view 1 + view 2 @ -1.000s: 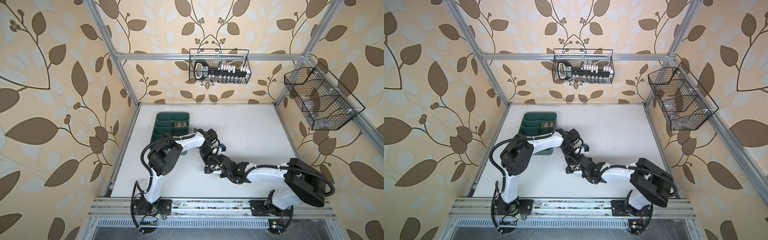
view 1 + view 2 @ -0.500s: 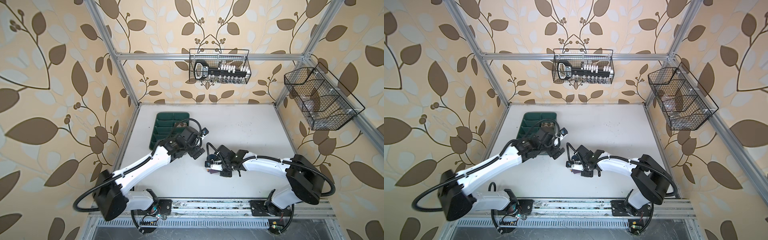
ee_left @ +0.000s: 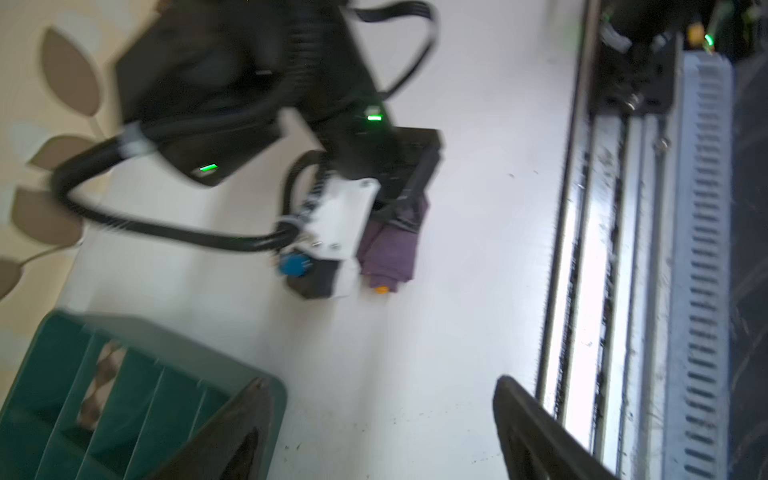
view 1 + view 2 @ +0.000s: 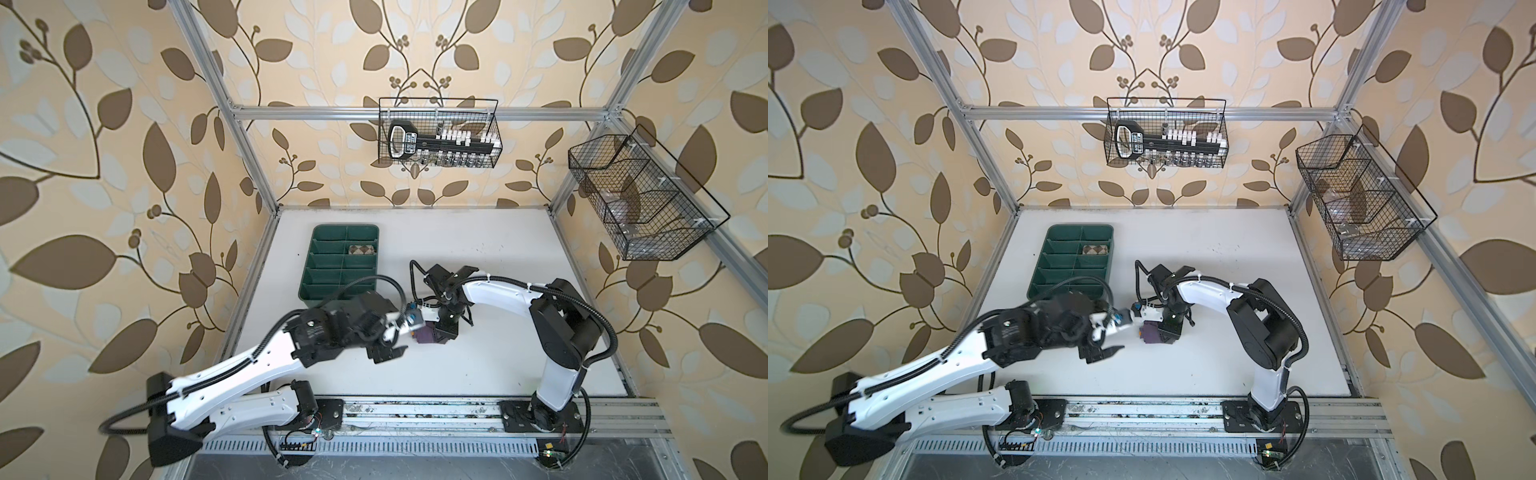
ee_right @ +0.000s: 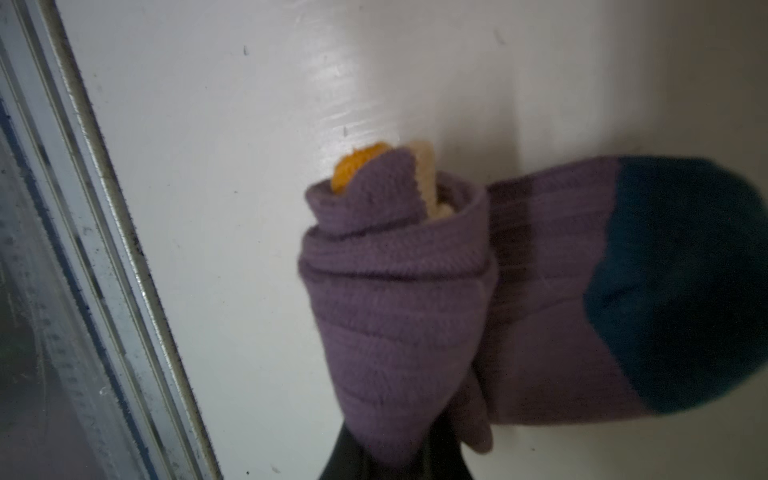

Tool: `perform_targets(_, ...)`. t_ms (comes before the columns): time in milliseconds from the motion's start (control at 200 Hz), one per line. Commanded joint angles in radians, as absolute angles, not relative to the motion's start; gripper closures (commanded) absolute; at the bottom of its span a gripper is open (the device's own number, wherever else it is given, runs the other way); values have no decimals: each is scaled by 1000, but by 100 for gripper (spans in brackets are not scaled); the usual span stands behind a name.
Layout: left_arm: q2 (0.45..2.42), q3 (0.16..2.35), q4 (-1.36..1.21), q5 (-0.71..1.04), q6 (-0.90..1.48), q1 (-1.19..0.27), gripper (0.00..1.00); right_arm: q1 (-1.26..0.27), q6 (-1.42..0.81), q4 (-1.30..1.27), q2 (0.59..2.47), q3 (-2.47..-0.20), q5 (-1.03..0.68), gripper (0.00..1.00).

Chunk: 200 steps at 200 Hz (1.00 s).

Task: Roll the socks

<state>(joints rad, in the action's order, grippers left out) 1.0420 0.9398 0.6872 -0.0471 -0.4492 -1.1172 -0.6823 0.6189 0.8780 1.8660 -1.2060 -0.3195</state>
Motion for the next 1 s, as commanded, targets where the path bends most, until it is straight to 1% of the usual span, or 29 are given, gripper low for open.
perform_targets(0,1208,880,685,-270,-499,-1236,17,-681,666,914,2002,-1189,-315,100)
perform_targets(240,1427,779,211,-403,-570,-1263,17,-682,685,908,2037,-1202,-362,100)
perform_targets(380,1569,763,29,-524,-600,-1261,22,-676,700,901,2034,-1187,-389,100)
perform_targets(475,1629,762,-26,-551,-611,-1261,28,-670,710,900,2034,-1179,-409,100)
perform_targets(515,1653,765,-31,-547,-611,-1258,32,-666,712,900,2033,-1177,-418,100)
perform_targets(540,1668,768,-28,-545,-608,-1256,36,-665,713,899,2032,-1177,-422,100)
perform_targets(595,1697,776,-11,-538,-602,-1248,51,-659,716,895,2024,-1173,-433,100)
perform_targets(665,1728,791,29,-525,-588,-1239,73,-650,719,888,2005,-1165,-442,100)
perform_targets(765,1755,815,107,-492,-561,-1236,91,-635,702,838,1932,-1136,-428,100)
perform_targets(845,1760,828,155,-448,-543,-1235,97,-618,661,750,1833,-1091,-389,98)
perform_targets(875,1761,829,164,-436,-539,-1234,99,-609,652,723,1788,-1070,-387,95)
perform_targets(980,1766,843,213,-406,-548,-1227,100,-579,587,613,1636,-1006,-320,89)
perform_targets(995,1766,846,224,-398,-549,-1224,100,-572,568,594,1609,-999,-302,86)
